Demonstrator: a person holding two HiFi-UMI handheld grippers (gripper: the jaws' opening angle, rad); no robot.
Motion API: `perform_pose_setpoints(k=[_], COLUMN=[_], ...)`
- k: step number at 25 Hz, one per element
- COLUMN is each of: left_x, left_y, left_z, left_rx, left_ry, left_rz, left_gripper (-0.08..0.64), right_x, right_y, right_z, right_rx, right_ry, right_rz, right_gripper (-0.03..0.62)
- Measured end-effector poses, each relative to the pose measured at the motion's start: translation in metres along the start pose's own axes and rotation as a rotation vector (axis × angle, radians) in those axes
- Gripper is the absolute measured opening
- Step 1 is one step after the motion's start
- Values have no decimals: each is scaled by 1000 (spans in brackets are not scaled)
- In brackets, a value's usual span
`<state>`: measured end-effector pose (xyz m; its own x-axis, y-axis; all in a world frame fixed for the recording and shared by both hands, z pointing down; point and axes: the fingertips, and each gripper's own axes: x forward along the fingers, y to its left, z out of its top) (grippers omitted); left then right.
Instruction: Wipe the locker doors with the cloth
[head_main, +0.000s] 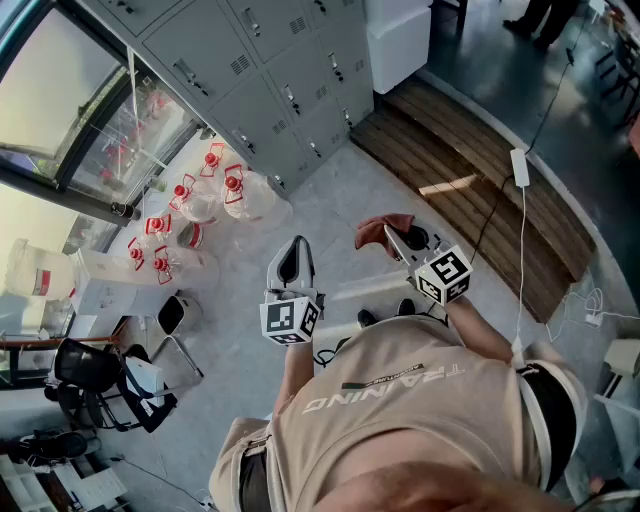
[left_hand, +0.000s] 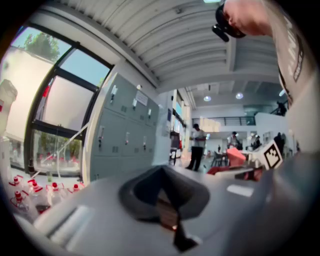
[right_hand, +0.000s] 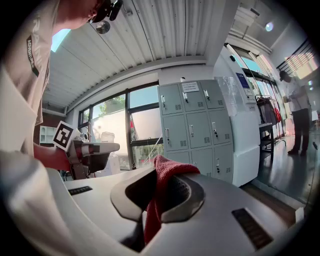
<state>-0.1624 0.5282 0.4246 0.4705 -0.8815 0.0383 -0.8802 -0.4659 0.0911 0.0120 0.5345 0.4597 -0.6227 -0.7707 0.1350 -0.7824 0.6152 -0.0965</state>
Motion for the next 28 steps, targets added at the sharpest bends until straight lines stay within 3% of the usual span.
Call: perform_pose_setpoints(k=[6, 15, 20, 28], left_x=[10, 44, 86, 199], left_y=[21, 42, 51, 54], left_z=[-14, -25, -24, 26], left_rx=[-27, -71, -49, 47], left_ry=[5, 30, 51, 24], left_rz=[-54, -75, -49, -1], left_gripper=[5, 5, 5, 5], right_x=[18, 50, 84, 130], right_y=[9, -18, -53, -158], right_z=[-9, -9, 0, 26], right_rx=[-87, -56, -39, -39], right_ry=[46, 65, 31, -10], right_rz=[-48, -93, -58, 7], right_gripper=[28, 28, 28, 28])
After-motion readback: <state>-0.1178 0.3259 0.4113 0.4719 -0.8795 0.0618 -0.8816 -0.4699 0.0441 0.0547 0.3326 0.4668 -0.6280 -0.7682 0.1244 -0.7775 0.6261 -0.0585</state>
